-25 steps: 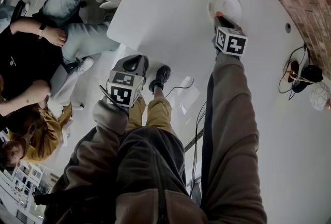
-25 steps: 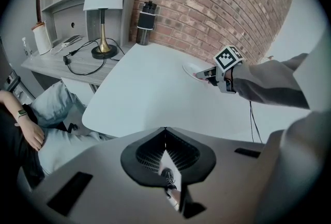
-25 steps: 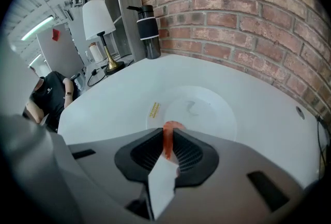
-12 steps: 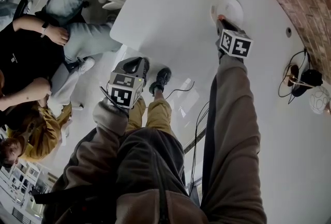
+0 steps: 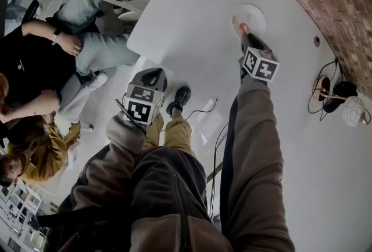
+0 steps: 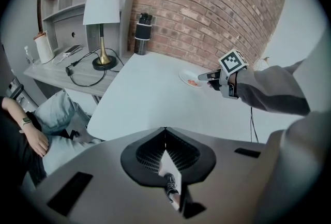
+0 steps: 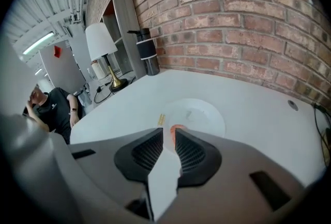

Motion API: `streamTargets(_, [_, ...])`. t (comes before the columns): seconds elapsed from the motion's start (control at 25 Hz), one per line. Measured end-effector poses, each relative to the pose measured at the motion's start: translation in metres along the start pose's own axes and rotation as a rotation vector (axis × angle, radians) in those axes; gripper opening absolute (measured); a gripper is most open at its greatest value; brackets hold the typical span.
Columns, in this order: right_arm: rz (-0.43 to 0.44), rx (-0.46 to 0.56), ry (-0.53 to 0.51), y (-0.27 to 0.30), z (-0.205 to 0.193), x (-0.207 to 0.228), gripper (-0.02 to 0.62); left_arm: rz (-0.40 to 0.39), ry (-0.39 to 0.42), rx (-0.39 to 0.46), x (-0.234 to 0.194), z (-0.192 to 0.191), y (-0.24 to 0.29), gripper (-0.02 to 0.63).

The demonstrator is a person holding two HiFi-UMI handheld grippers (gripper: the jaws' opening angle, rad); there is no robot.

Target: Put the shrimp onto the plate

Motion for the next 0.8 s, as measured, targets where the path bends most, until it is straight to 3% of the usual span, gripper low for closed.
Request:
streamTargets(0.24, [-0.007, 0.125, 0.022, -0.069, 0.024, -0.019, 0.057, -0.037, 0.026, 0.092, 0.032, 0.041, -0.010, 0.005])
streamTargets(0.64, [0.018, 0.361, -0.012, -0.225, 0.092, -0.068, 0.055, -0.124, 0.104, 0.383, 0.113, 0.151, -0.056, 0.005])
streamTargets(0.8, [0.007, 0.480, -0.040, -0.282, 0.129, -0.083, 0.055, -0.186, 0.179, 0.500, 0.151, 0.196, -0.081, 0.005])
Point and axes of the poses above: the fingertips, and each gripper's own axes: y forward along the fingers, x to its right, z out of its top, the point moved 2 cm from there along -y, backward along the fingers, and after that the axes turned 14 degrees about x, right-handed, at the moved point
